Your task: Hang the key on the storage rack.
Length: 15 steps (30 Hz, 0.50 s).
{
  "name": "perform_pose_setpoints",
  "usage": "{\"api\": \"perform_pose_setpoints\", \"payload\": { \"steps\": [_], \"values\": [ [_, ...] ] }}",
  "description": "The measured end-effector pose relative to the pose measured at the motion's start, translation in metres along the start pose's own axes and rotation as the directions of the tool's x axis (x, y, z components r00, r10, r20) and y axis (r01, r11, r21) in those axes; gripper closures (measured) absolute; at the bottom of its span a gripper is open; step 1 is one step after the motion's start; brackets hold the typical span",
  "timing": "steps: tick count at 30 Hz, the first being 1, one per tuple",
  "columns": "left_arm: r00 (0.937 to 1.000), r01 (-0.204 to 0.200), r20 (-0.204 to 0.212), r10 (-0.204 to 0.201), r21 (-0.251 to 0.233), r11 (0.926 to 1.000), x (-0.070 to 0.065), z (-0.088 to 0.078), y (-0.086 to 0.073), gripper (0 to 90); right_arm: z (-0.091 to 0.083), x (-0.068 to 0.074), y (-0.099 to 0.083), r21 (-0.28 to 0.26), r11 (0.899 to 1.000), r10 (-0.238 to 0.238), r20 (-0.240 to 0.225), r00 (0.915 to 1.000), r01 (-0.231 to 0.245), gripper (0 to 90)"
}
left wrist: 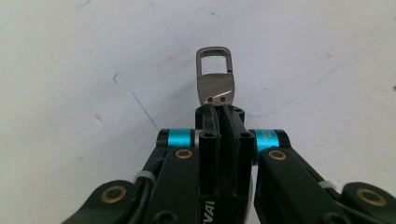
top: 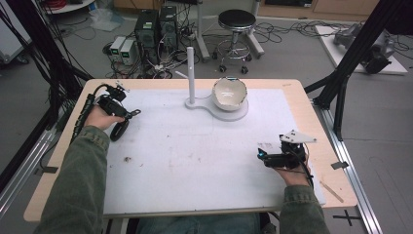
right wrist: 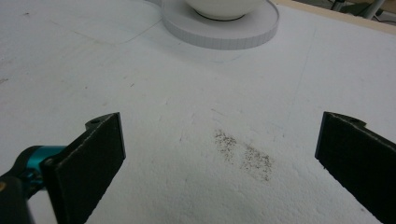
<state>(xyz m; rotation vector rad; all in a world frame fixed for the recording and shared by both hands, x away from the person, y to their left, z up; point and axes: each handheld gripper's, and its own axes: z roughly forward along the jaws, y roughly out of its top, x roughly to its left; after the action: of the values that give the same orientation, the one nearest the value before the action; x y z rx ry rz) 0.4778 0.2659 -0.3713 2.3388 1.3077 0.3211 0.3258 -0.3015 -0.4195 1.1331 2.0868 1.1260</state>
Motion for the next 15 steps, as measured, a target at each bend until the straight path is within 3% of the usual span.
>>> {"api": "perform_pose_setpoints", "payload": {
  "steps": [4,9,15],
  "values": [
    [0.9999,0.012,0.003,-0.012,-0.023,0.9997,0.003,-0.011,-0.001,84.7,-0.001,0.002,0.001,-0.003,1.000,0.004,0.002,1.0000,-0.004,0.6],
    [0.9998,0.004,0.022,-0.003,-0.022,0.9998,0.002,-0.021,0.002,84.7,0.000,0.000,0.001,-0.007,1.000,0.004,0.002,1.0000,-0.004,0.6],
    [0.9998,-0.013,0.014,0.014,-0.030,0.9995,-0.002,-0.035,0.013,84.7,-0.001,0.000,0.001,-0.009,1.000,0.006,0.000,1.0000,-0.006,0.6]
  ]
}}
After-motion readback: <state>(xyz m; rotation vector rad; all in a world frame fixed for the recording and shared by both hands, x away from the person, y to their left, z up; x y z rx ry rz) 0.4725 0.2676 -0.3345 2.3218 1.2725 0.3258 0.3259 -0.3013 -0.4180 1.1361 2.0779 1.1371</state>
